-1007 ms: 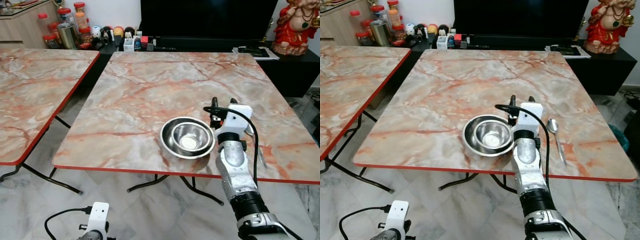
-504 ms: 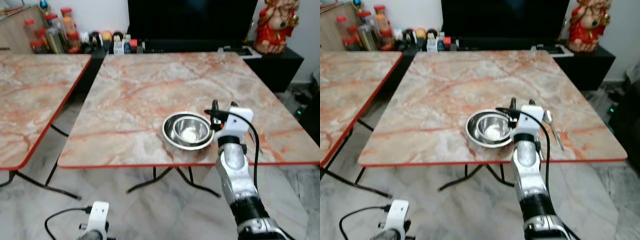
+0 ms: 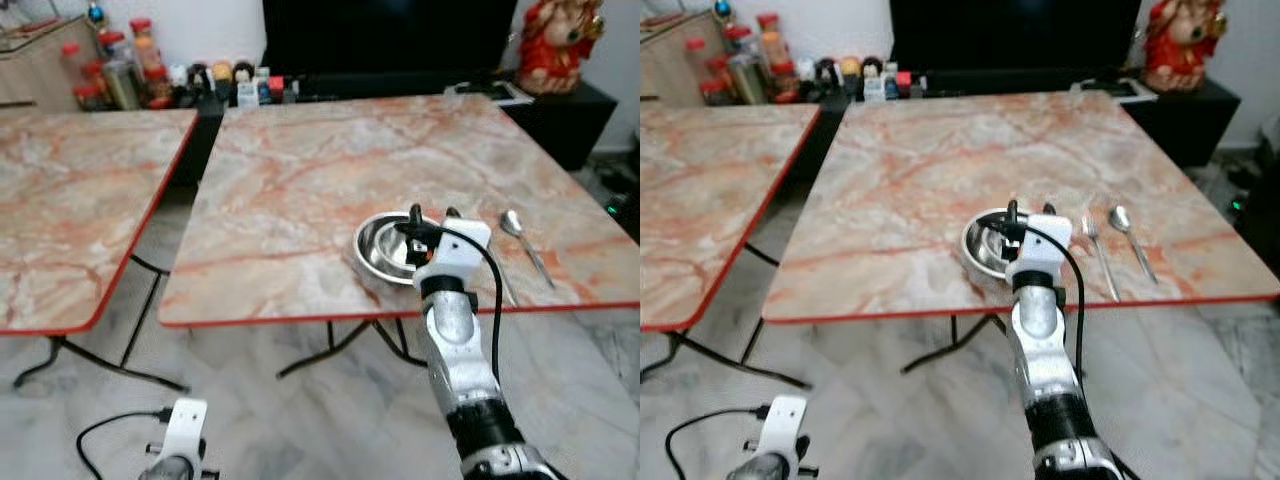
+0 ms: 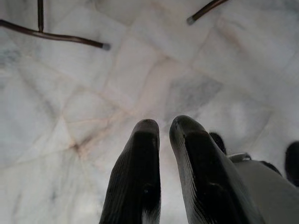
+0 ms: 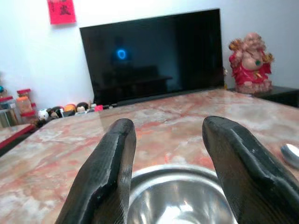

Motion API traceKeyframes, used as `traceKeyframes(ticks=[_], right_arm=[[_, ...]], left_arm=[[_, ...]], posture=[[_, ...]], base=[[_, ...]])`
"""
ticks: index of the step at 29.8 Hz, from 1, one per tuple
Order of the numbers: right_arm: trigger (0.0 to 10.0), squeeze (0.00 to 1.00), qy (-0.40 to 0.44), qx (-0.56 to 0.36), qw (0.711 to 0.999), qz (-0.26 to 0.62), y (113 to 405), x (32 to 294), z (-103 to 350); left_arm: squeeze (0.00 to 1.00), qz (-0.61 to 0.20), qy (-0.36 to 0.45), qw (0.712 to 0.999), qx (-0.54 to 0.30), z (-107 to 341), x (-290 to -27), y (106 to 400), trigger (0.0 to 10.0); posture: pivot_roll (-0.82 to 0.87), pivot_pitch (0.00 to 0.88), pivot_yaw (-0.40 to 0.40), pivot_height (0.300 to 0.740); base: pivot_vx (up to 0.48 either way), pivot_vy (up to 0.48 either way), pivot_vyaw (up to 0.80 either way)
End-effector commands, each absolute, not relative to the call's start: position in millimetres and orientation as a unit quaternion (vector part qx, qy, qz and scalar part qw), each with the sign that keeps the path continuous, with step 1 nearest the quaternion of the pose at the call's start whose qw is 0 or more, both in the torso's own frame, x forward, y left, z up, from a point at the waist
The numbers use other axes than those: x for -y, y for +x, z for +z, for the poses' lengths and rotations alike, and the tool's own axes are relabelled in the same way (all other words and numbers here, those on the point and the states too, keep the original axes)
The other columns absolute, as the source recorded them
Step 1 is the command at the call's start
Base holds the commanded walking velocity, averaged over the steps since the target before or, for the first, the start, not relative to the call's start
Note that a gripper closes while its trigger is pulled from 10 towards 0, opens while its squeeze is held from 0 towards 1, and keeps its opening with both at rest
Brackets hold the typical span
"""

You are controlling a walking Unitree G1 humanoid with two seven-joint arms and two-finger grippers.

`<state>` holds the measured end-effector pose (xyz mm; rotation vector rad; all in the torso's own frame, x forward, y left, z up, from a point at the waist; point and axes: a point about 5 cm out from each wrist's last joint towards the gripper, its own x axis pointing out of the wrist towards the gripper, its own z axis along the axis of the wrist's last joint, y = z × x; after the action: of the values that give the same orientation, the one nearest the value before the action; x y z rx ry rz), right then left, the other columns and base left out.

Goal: Setting the table

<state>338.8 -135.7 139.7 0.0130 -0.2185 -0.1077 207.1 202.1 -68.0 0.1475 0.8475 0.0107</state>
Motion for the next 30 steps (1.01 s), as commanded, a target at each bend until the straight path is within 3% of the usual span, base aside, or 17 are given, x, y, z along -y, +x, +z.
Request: traceKeyframes(ticks=[1,30], right_arm=[[10.0,0.00,0.007,0.104,0.993,-0.061,337.8,140.4,139.1],[10.0,0.00,-0.004,0.086,0.995,-0.043,333.4,142.2,131.7]], left_arm=[[0.00,0.004,0.072,0.908,-0.413,-68.9,-201.5,205.8,10.0],[0.00,0.010,0.060,0.908,-0.415,-71.5,-195.3,202.8,10.0]], posture=[[-0.01,0.000,0.049,0.736],[-0.02,0.000,0.020,0.736]], base=[[0.000,0.285,0.00],[0.000,0.311,0.00]])
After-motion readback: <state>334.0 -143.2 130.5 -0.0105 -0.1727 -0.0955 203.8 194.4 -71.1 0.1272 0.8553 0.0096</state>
